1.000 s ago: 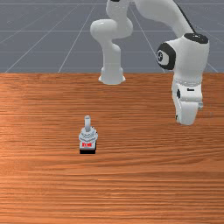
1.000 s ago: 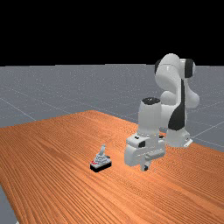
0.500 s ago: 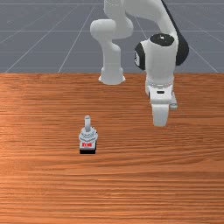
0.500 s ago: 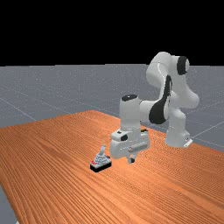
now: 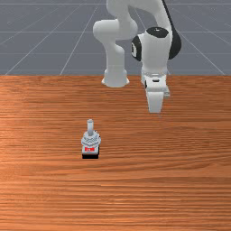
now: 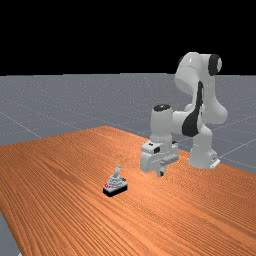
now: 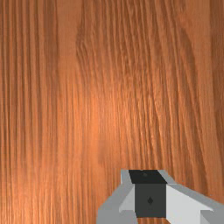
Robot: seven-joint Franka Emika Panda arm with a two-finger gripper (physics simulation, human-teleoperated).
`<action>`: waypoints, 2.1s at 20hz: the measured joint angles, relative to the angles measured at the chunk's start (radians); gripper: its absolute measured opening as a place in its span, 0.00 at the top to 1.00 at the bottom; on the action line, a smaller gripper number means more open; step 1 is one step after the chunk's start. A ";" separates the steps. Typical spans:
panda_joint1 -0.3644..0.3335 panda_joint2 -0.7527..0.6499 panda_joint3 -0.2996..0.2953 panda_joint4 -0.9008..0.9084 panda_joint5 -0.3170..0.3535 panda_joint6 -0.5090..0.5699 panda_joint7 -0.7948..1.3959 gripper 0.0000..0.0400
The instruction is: Turn on the trigger
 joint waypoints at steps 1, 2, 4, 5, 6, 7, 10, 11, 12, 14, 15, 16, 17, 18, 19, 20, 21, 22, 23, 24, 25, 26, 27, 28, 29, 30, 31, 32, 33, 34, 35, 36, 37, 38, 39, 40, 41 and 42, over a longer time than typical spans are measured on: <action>0.004 -0.027 0.001 -0.040 0.002 0.014 0.008 1.00; 0.010 -0.050 0.001 -0.075 0.004 0.026 0.027 1.00; 0.031 -0.097 -0.013 -0.166 -0.030 0.144 0.123 1.00; -0.019 -0.090 0.028 -0.140 0.156 0.061 -0.063 1.00; 0.016 -0.097 -0.024 -0.148 0.020 0.064 0.147 1.00; 0.001 -0.105 -0.035 -0.159 0.025 0.067 0.131 1.00; -0.043 -0.116 -0.054 -0.174 0.034 0.069 0.048 1.00; -0.052 -0.118 -0.058 -0.176 0.036 0.069 0.029 1.00; -0.057 -0.120 -0.064 -0.179 0.037 0.070 0.038 1.00; -0.070 -0.123 -0.074 -0.184 0.040 0.071 0.028 1.00; -0.078 -0.124 -0.079 -0.186 0.042 0.071 0.012 1.00; -0.088 -0.125 -0.081 -0.186 0.044 0.070 -0.022 1.00; -0.112 -0.125 -0.069 -0.186 0.108 0.065 -0.131 1.00; -0.117 -0.125 -0.072 -0.186 0.108 0.065 -0.138 1.00; -0.105 -0.127 -0.092 -0.189 0.056 0.071 -0.034 1.00; -0.110 -0.127 -0.096 -0.190 0.057 0.071 -0.034 1.00; -0.118 -0.128 -0.099 -0.190 0.059 0.070 -0.062 1.00; -0.129 -0.127 -0.101 -0.189 0.061 0.068 -0.109 1.00; -0.129 -0.127 -0.111 -0.188 0.023 0.067 -0.099 1.00; -0.131 -0.127 -0.119 -0.188 0.005 0.067 -0.092 1.00; -0.144 -0.127 -0.117 -0.188 0.058 0.068 -0.108 1.00; -0.146 -0.127 -0.127 -0.189 0.059 0.069 -0.069 1.00; -0.147 -0.126 -0.139 -0.189 0.059 0.071 -0.009 1.00; -0.156 -0.125 -0.142 -0.187 0.061 0.070 -0.035 1.00; -0.161 -0.135 -0.142 -0.201 0.060 0.074 -0.043 1.00; -0.164 -0.130 -0.141 -0.201 0.063 0.081 -0.064 1.00; -0.135 -0.118 -0.167 -0.197 -0.095 0.082 0.000 1.00; -0.122 -0.103 -0.178 -0.196 -0.128 0.093 0.031 1.00; -0.115 -0.087 -0.185 -0.198 -0.131 0.113 0.036 1.00; -0.113 -0.070 -0.186 -0.200 -0.116 0.136 0.023 1.00; -0.126 -0.056 -0.173 -0.204 -0.066 0.160 -0.023 1.00; -0.149 -0.044 -0.149 -0.206 0.026 0.172 -0.054 1.00; -0.141 -0.034 -0.157 -0.206 0.030 0.181 -0.007 1.00; -0.145 -0.031 -0.156 -0.206 0.031 0.181 -0.025 1.00; -0.150 -0.030 -0.158 -0.205 0.033 0.180 -0.031 1.00; -0.155 -0.029 -0.162 -0.204 0.035 0.180 -0.033 1.00; -0.162 -0.029 -0.162 -0.203 0.036 0.179 -0.051 1.00; -0.172 -0.029 -0.157 -0.202 0.035 0.179 -0.090 1.00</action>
